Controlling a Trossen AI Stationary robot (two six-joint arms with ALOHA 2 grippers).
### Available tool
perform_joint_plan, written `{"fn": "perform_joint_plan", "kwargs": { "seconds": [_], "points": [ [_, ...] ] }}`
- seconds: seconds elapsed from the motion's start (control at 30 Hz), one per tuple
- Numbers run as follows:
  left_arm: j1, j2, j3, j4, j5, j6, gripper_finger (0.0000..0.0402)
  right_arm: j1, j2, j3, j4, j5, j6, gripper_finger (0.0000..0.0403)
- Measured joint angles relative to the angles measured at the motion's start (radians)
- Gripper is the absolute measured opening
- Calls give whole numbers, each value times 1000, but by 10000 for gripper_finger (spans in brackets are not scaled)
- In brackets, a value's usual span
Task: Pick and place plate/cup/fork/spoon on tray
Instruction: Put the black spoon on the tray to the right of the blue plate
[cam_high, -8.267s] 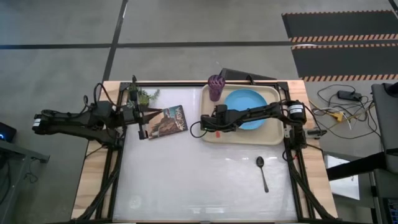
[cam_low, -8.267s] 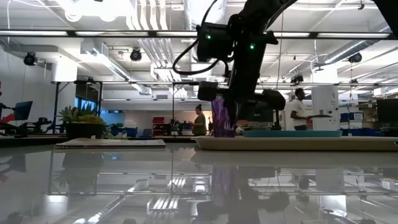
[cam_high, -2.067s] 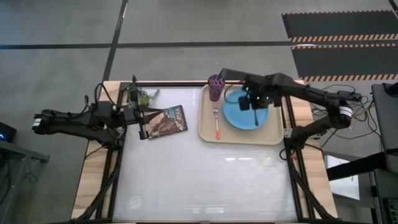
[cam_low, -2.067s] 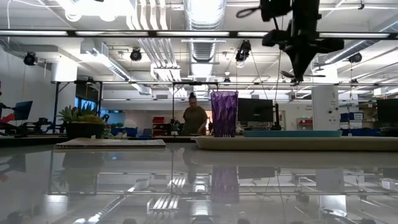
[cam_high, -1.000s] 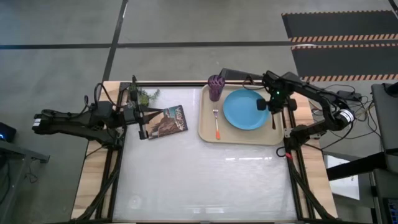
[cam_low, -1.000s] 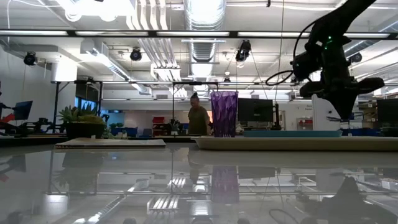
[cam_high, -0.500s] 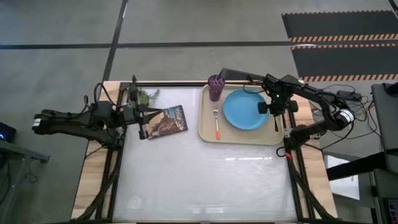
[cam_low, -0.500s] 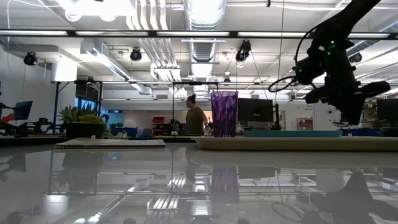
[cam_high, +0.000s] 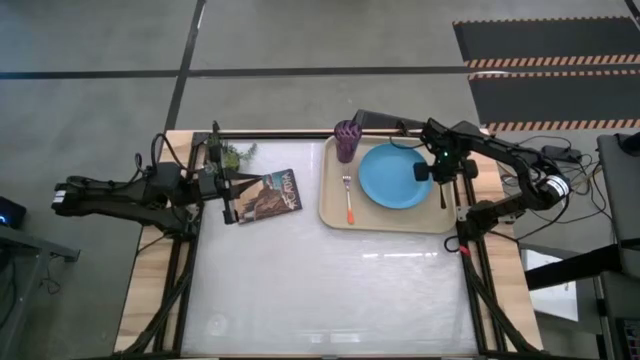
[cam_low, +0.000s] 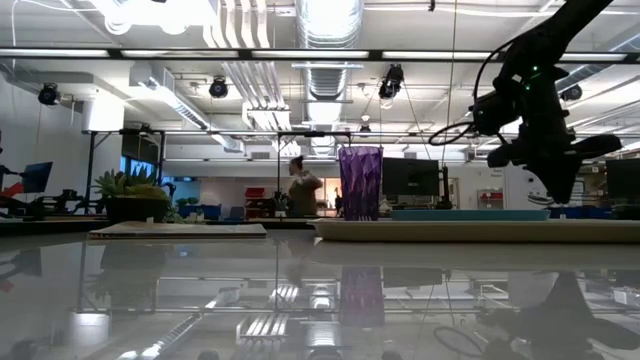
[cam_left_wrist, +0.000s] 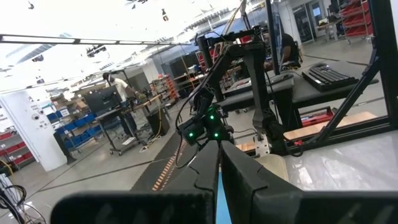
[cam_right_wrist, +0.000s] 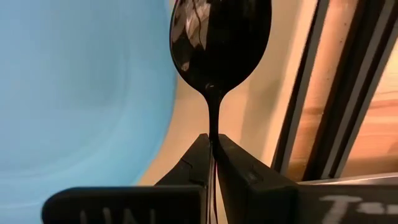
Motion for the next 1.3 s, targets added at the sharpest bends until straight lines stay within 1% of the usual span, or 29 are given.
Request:
{"fn": "perform_joint_plan", "kwargs": {
  "seconds": [0.37, 0.67, 0.77, 1.1, 1.3],
  "points": [
    [0, 0, 0, 0, 0, 0, 0, -2, 0, -63, 33, 8, -12, 9],
    [0, 0, 0, 0, 0, 0, 0, -2, 0, -70, 101, 12, -14, 9],
    [0, 0, 0, 0, 0, 0, 0, -2, 0, -70, 99, 32, -14, 9],
    [0, 0, 0, 0, 0, 0, 0, -2, 0, -79, 119, 42, -7, 9],
    [0, 0, 0, 0, 0, 0, 0, -2, 0, -89, 120, 83, -6, 9]
  ]
}}
